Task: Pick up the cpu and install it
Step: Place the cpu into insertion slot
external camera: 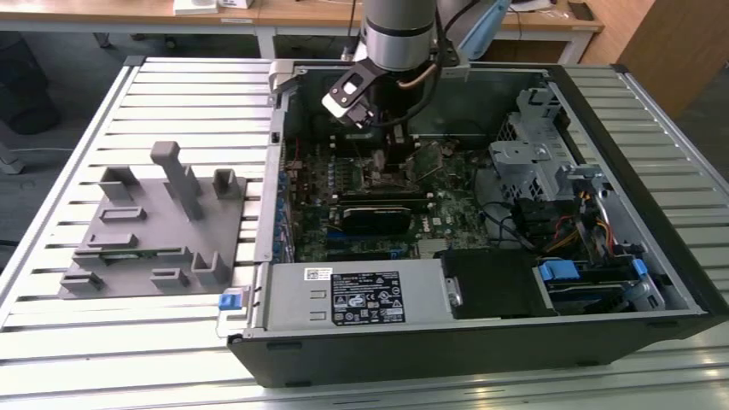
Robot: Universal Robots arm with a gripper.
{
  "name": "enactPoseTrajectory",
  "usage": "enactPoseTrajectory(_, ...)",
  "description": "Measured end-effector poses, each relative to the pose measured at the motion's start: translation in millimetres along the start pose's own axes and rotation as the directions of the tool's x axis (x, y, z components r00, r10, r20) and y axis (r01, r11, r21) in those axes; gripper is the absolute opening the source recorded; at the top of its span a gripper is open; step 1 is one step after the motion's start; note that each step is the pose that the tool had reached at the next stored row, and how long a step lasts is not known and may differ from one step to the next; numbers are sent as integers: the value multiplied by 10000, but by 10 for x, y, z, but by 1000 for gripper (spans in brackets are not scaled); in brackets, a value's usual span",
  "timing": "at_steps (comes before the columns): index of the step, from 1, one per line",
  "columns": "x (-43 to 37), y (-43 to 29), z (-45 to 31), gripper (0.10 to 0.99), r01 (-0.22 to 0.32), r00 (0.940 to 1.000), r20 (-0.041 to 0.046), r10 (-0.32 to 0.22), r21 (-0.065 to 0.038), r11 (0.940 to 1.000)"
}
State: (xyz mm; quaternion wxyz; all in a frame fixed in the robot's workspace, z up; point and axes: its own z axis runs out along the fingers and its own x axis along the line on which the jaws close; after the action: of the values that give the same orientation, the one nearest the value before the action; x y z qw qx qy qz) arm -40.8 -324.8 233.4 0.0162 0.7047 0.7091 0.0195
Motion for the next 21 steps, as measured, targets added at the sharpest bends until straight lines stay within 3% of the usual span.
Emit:
enactPoseTrajectory(14, 22, -8, 204, 525, -25, 10000, 0, 25, -1, 10000)
enactPoseTrajectory(21, 27, -10, 267, 525, -108, 9999, 6, 108, -1, 9999)
